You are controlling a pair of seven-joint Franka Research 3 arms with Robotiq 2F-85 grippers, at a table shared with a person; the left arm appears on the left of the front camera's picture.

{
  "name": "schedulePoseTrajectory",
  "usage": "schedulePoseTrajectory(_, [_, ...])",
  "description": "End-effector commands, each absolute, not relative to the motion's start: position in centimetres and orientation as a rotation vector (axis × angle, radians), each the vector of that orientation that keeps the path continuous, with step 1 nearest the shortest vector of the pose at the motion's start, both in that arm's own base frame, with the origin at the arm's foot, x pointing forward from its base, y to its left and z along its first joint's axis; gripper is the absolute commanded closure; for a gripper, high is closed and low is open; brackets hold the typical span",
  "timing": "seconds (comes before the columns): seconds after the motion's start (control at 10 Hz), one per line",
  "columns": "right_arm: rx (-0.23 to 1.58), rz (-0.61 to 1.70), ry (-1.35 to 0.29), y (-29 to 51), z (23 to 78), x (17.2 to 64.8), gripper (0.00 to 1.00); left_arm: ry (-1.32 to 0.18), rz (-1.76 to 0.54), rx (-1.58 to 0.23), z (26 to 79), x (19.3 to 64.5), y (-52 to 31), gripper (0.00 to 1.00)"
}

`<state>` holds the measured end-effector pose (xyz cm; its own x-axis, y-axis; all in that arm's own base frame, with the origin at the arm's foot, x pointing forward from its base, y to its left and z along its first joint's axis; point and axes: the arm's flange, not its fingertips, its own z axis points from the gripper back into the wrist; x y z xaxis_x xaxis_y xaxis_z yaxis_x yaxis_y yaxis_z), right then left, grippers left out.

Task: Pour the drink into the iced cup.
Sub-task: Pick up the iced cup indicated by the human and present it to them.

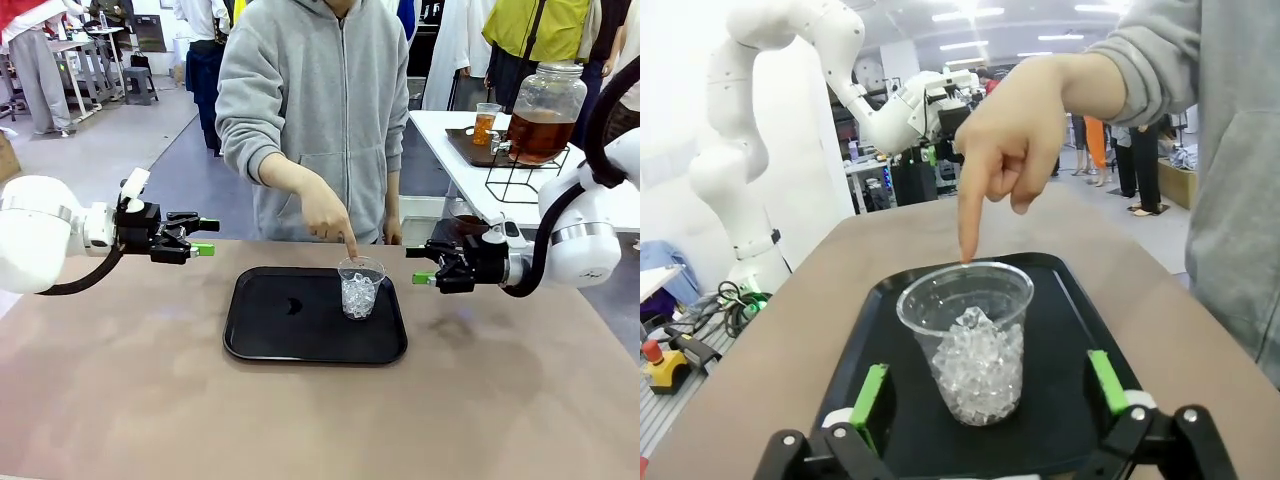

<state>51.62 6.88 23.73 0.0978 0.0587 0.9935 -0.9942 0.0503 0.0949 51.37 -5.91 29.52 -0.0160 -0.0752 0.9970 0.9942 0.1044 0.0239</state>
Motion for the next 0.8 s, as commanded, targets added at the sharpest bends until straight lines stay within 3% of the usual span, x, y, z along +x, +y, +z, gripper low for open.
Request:
schedulePoseTrajectory(0.0, [1.093,1.136,-1.192,8.1,22.6,51.5,0.00,-1.216,-1.175,-1.077,29.7,51.3,-6.0,0.00])
schedulePoseTrajectory(0.7, [1.145,1.117,-1.148,10.9,19.6,51.9,0.00,-1.216,-1.175,-1.077,29.7,51.3,-6.0,0.00])
